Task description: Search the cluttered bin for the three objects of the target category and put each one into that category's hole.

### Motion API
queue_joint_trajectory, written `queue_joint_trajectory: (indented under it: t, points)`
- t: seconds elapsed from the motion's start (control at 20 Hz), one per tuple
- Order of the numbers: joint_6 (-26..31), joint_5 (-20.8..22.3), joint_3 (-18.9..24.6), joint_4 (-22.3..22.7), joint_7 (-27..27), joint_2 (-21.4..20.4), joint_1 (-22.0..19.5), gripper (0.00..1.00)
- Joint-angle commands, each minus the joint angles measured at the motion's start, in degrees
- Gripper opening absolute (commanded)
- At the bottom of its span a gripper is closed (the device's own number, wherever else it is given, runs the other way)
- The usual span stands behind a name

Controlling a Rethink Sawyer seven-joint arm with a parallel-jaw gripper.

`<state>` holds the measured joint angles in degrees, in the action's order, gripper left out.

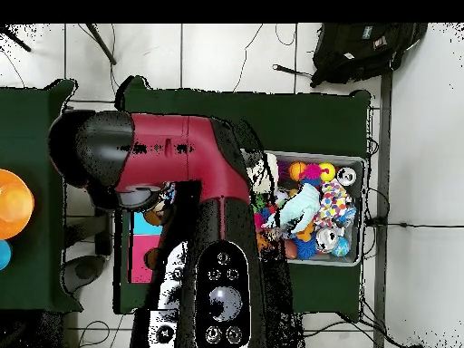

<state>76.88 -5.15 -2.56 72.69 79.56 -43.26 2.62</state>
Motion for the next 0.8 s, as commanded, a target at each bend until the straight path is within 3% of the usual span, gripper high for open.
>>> queue_joint_trajectory:
  t: [0.05, 0.8]
  points:
    - [-2.36, -0.92, 1.07, 0.36, 16.83, 4.3, 0.46, 0.0]
    - [1.03, -1.0, 1.74, -5.46, 19.14, 7.35, 1.2, 0.0]
